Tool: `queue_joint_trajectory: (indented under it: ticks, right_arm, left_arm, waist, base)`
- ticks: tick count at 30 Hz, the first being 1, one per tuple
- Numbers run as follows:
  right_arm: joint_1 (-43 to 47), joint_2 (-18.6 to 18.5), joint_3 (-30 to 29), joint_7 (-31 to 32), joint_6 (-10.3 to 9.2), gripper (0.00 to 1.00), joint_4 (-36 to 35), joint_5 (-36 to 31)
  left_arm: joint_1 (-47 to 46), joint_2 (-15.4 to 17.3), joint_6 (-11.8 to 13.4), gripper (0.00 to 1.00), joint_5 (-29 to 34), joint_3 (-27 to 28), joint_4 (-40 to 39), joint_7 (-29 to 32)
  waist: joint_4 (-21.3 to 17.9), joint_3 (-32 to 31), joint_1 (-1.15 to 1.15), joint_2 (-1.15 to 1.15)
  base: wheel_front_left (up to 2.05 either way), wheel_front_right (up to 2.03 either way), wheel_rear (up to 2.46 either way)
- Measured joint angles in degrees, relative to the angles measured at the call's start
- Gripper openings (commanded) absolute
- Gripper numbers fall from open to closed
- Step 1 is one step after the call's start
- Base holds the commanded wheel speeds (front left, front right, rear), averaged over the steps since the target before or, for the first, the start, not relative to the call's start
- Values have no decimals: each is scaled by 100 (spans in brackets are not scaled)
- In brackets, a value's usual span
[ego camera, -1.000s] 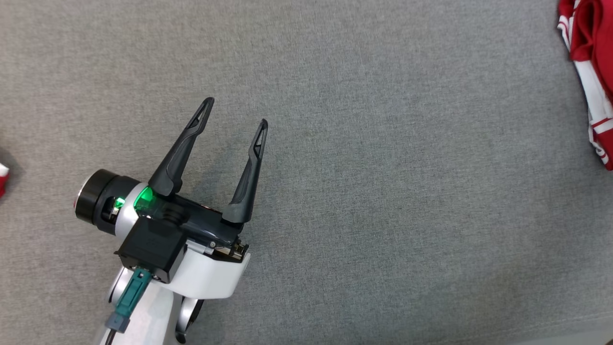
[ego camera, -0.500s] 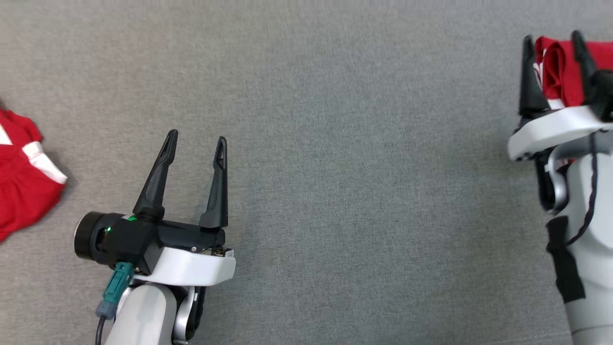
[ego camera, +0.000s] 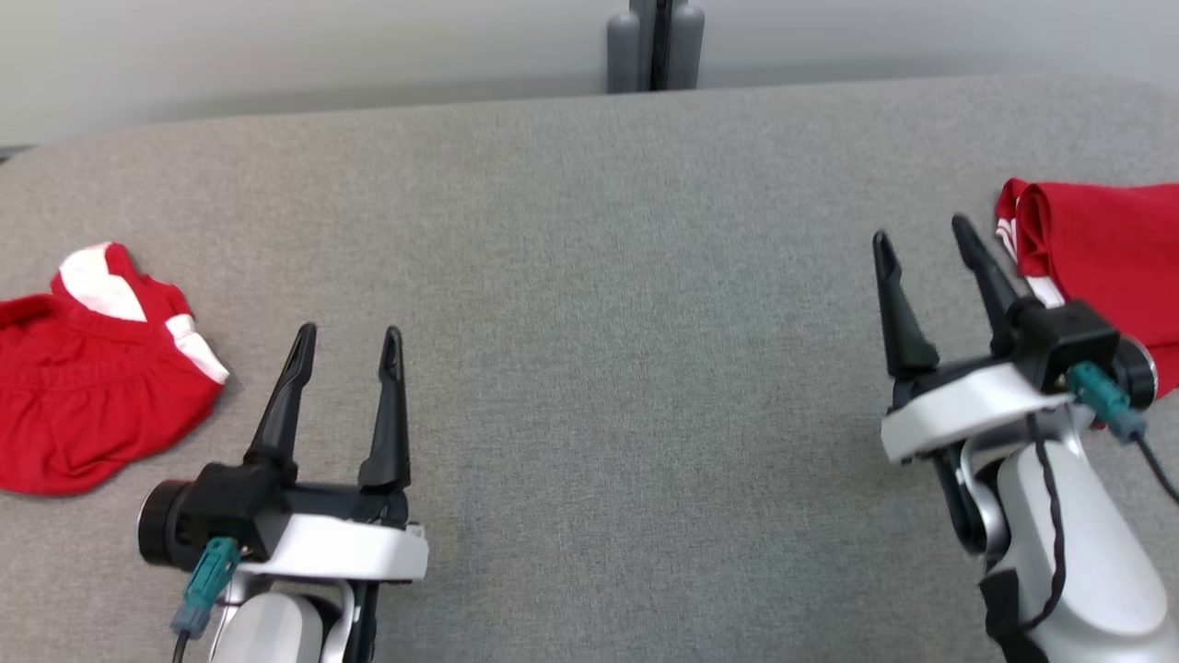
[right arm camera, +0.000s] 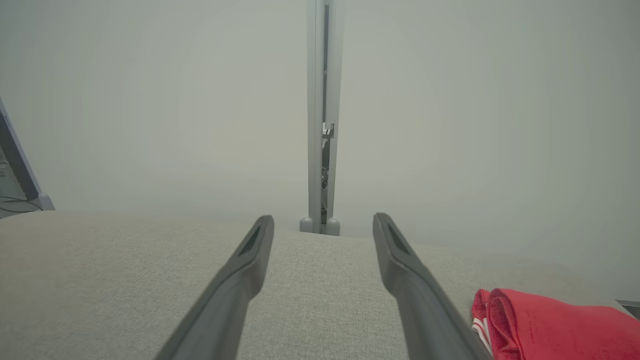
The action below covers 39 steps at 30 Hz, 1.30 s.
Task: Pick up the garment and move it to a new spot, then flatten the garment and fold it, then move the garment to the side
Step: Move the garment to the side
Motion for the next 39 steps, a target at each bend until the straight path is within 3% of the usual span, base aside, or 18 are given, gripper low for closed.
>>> queue_joint_trajectory:
  ticks: [11, 13, 17, 23, 39]
  right_arm:
    - [1070, 144, 515, 0, -1, 100, -506, 140]
    - [1288, 160, 597, 0, -1, 100, -593, 141]
    - [1830, 162, 270, -1, -1, 100, -932, 141]
    - [2273, 192, -13, 0, -1, 100, -1192, 196]
    - [2569, 209, 191, 0, -1, 100, -1426, 201]
  left_arm:
    - [472, -32, -77, 100, 122, 337, 287, -7]
    - [565, 19, -76, 100, 543, 238, 323, -5]
    - [832, -20, 67, 100, 812, 237, 222, -7]
    - [1107, -37, 160, 100, 800, 332, 192, -7]
    - [1449, -52, 323, 100, 499, 545, 358, -7]
  waist:
    - [-4, -561, 0, 0]
    - [-11, -663, 0, 0]
    - [-1, -895, 0, 0]
    - [32, -1052, 0, 0]
    - [-62, -1323, 0, 0]
  base:
    - [0, 0, 0]
    - [0, 0, 0]
    - [0, 0, 0]
    - [0, 0, 0]
    - [0, 0, 0]
